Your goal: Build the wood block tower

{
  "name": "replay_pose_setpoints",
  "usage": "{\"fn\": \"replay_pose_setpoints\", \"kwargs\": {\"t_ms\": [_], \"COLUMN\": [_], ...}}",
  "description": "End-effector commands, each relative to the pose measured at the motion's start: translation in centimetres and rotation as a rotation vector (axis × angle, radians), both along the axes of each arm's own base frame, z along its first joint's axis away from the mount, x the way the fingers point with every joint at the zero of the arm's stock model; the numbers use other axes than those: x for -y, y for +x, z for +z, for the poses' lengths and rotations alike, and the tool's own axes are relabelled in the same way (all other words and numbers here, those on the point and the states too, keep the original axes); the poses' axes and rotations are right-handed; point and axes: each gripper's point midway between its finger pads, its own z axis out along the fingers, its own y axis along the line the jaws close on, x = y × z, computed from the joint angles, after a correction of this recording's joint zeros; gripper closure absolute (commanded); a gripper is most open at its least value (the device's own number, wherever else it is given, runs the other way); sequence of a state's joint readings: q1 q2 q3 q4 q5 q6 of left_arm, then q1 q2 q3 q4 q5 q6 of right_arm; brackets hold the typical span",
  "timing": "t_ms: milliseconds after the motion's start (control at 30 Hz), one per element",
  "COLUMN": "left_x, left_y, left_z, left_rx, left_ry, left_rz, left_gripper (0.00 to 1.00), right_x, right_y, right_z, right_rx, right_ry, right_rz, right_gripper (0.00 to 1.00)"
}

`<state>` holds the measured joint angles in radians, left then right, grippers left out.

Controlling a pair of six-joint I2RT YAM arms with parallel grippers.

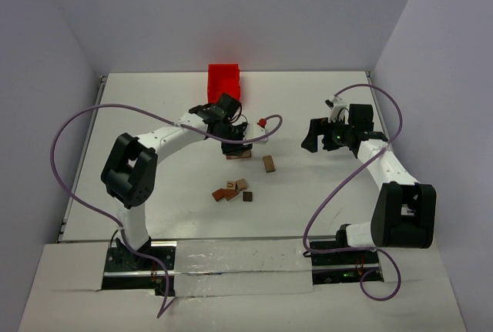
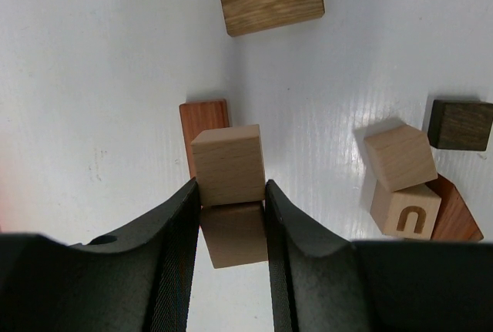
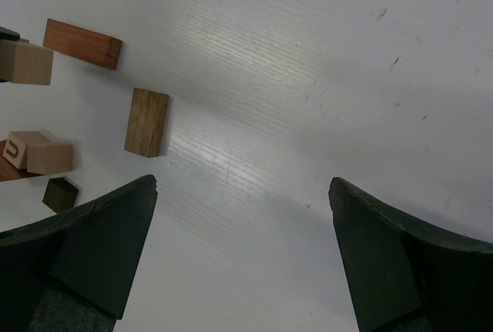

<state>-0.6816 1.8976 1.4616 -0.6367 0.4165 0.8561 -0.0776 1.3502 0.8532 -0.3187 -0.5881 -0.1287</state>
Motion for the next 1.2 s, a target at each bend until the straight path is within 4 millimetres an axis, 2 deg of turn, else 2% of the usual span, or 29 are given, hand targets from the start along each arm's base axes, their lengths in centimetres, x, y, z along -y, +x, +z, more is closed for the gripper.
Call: {"fn": "replay_pose_setpoints", "kwargs": {"t_ms": [0, 1167], "left_x": [0.6, 1.0], "left_y": [0.5, 3.6], "left_z": [0.6, -2.0], "left_rx": [0.011, 0.000], "left_ry": [-0.034, -0.022], "left_rz": [-0.063, -0.046], "left_gripper": [0.86, 0.85], "right_x": [0.3, 0.3], "right_y": [1.5, 1.5], "right_z": [2.5, 2.0], "right_rx": [0.078, 0.064], "right_ry": [-0.012, -0.017], "right_rz": [0.002, 0.008], "right_gripper": [0.00, 0.00]}}
